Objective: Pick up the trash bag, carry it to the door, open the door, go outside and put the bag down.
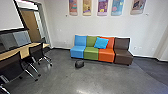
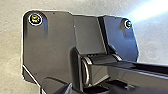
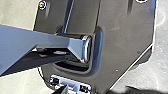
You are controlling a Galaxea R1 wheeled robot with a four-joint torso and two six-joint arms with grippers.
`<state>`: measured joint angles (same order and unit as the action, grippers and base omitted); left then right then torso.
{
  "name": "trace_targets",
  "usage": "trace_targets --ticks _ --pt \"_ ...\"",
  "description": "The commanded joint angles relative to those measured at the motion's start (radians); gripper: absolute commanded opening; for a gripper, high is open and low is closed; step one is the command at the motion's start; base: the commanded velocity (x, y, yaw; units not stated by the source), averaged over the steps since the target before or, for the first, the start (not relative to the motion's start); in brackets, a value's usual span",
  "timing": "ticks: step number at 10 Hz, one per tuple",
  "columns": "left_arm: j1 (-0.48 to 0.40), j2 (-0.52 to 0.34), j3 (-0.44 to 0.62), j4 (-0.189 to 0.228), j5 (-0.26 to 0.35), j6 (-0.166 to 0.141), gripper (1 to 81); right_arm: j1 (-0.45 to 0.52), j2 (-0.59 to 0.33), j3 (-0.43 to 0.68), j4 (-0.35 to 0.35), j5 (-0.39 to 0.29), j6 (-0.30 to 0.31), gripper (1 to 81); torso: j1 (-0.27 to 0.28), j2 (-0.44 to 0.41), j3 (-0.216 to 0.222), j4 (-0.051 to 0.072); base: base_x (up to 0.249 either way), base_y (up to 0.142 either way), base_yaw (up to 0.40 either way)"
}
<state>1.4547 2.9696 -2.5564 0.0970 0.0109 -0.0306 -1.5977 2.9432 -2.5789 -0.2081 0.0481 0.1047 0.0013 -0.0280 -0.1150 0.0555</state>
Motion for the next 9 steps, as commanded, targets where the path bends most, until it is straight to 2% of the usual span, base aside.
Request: trace_targets --ticks 1,9 --pt "-0.044 -0.001 0.004 -0.007 0.058 -0.003 81.1 0.037 -0.004 -0.003 -0.010 -0.060 -0.003 81.1 0.000 0.000 0.000 0.000 0.118 0.061 0.000" --pt "-0.046 -0.004 0.001 -0.007 0.058 -0.003 81.1 0.037 0.000 -0.003 -0.008 -0.059 -0.002 81.1 0.000 0.000 0.000 0.000 0.118 0.000 0.000"
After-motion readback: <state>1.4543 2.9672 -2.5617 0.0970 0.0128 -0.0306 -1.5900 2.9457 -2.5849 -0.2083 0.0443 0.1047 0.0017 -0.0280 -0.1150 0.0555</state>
